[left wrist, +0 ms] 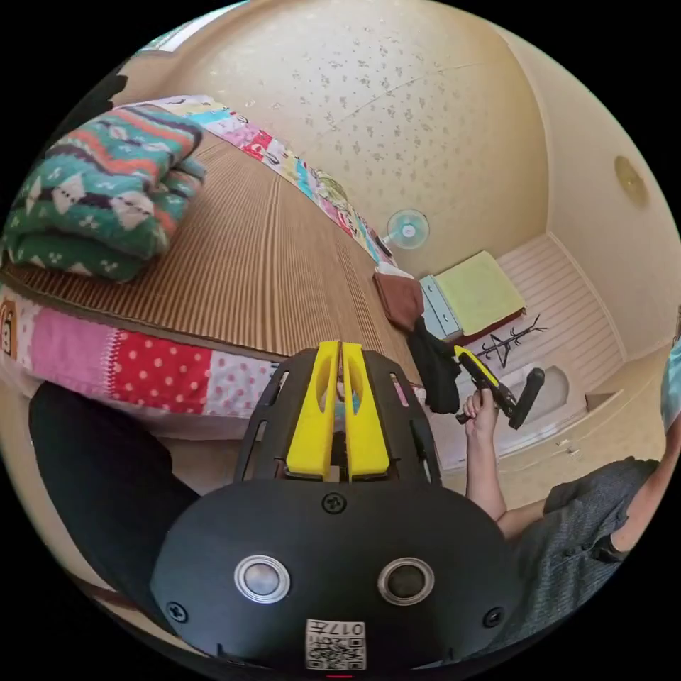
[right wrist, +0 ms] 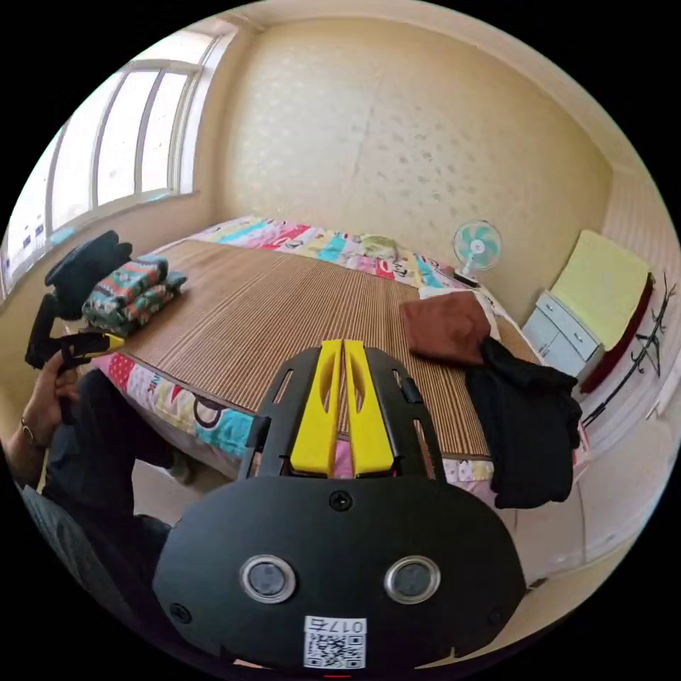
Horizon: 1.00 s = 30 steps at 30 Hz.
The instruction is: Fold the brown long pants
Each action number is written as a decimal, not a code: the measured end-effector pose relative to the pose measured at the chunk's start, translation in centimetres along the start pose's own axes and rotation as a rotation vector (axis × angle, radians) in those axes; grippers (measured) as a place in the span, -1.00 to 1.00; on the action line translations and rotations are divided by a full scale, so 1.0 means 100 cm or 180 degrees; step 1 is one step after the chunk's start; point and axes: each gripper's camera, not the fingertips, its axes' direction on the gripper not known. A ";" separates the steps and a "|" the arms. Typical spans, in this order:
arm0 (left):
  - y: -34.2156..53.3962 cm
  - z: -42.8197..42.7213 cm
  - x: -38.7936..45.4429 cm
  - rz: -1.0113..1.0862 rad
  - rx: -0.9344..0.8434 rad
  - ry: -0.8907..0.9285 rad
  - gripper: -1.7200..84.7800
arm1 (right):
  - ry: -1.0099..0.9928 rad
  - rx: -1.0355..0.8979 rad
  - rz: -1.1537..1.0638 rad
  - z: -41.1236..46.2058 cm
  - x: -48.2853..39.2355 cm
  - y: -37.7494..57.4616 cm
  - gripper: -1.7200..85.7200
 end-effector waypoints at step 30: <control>0.036 -0.010 -0.032 -0.0148 0.0424 -0.0425 -0.98 | 0.1702 -0.2695 0.0088 0.374 0.130 -0.120 -0.70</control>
